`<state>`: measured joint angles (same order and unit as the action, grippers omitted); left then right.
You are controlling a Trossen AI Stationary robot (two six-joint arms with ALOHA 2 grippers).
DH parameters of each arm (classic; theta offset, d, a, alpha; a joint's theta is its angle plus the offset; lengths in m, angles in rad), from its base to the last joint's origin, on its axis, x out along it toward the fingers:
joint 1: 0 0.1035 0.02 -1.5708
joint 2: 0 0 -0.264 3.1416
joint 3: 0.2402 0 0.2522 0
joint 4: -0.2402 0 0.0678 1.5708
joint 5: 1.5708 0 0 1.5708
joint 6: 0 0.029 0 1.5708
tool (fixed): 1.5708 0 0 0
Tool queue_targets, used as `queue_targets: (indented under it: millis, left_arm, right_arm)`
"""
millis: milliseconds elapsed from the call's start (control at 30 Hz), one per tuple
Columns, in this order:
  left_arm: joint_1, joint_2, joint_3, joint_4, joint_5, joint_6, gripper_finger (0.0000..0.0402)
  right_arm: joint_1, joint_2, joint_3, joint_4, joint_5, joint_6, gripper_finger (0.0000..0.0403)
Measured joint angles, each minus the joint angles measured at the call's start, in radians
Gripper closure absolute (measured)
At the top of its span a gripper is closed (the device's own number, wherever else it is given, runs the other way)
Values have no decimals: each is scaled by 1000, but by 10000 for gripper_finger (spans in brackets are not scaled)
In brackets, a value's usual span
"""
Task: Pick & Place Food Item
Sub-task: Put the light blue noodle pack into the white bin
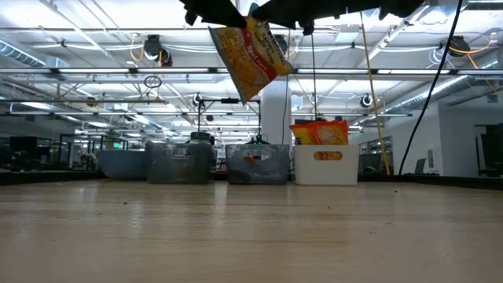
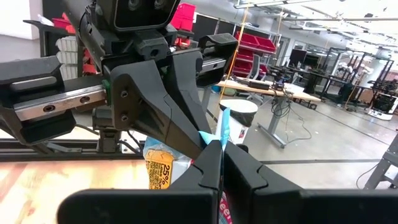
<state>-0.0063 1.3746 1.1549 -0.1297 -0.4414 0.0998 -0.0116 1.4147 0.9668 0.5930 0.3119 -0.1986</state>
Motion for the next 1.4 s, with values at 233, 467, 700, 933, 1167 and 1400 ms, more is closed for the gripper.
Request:
queue_targets:
  millis: [233, 467, 700, 933, 1167, 1400]
  left_arm:
    - [0, 0, 0, -6, 4, 9, 399]
    - [0, 0, 0, -47, 7, 10, 400]
    - [0, 0, 0, -84, 48, 4, 400]
    - [12, 0, 53, -218, 111, -2, 401]
    - [42, -1, 205, -447, 207, -24, 401]
    - [71, 43, 277, -547, 280, -15, 401]
  right_arm:
    - [0, 0, 0, -3, -7, -32, 395]
    - [0, 0, 1, 2, -123, -42, 326]
    - [0, -33, 1, -48, -135, -49, 230]
    - [-50, -141, 1, -263, -253, 7, 180]
    - [-140, -161, 1, -399, -503, 89, 179]
    - [-153, -161, 16, -413, -553, 85, 188]
